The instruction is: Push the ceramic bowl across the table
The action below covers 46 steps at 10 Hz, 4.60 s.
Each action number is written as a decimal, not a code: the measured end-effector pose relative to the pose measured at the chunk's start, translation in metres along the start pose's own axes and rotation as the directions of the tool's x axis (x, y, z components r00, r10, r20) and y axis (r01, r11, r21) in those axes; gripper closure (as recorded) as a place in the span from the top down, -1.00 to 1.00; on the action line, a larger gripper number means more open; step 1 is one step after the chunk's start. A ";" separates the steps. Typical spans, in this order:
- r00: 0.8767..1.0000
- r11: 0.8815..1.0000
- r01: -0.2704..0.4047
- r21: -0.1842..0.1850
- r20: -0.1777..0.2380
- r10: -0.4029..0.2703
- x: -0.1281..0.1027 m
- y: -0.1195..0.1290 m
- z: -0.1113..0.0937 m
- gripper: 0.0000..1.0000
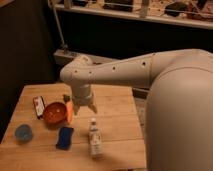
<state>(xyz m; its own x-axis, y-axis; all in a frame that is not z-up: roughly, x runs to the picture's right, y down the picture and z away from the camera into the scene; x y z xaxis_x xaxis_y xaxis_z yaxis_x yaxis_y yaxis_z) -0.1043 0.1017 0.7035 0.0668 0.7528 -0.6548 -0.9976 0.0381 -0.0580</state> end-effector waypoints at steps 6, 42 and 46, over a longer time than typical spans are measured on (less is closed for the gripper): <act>1.000 1.000 0.000 0.000 0.000 0.000 0.000 0.000 0.000 0.30; 0.862 0.863 0.503 -0.043 -0.045 -0.504 0.041 0.150 0.092 -1.00; 0.824 0.828 0.559 -0.042 -0.083 -0.560 0.037 0.169 0.110 -1.00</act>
<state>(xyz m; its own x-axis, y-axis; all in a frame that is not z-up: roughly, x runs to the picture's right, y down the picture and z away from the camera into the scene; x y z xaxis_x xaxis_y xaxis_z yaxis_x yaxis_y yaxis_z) -0.2728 0.2083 0.7522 0.6155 0.5445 -0.5698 -0.7881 0.4248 -0.4454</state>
